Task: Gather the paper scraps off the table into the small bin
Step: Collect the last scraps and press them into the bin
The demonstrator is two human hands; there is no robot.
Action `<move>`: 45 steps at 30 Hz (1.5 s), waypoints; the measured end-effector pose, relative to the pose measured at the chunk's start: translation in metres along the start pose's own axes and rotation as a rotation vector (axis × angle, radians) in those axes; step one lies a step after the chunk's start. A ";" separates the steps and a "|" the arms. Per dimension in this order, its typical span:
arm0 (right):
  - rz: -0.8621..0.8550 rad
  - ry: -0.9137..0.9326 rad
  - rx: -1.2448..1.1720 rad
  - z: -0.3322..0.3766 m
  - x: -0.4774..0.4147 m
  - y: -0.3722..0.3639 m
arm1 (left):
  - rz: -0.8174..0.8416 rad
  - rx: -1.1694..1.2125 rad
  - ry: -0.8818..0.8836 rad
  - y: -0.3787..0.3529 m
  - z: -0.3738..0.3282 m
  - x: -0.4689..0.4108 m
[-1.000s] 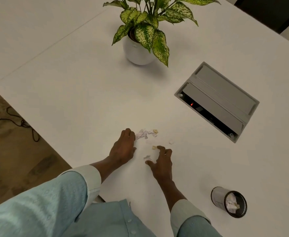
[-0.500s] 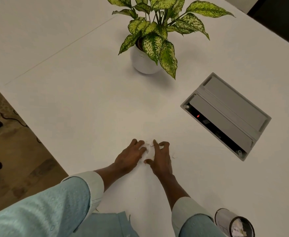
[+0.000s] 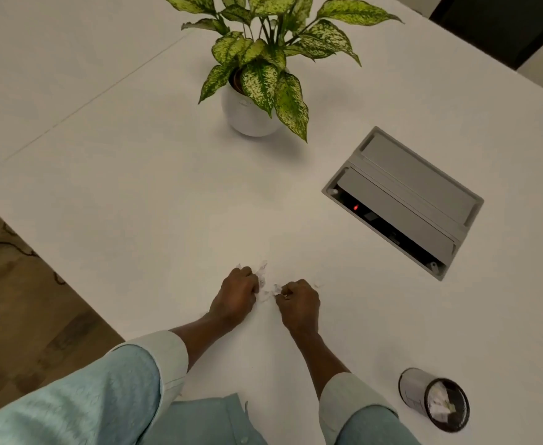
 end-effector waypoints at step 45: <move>-0.448 -0.498 -0.346 -0.316 0.133 0.240 | 0.311 0.233 -0.477 -0.174 -0.376 0.002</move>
Point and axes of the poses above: each hand's wrist, its own x-axis away from the middle knuckle, its own y-axis out of the back of the hand, z = x × y, the point moved 9 cm from there along -x, towards the middle knuckle, and after that the axes turned 14 degrees about -y, right-handed, at the moved point
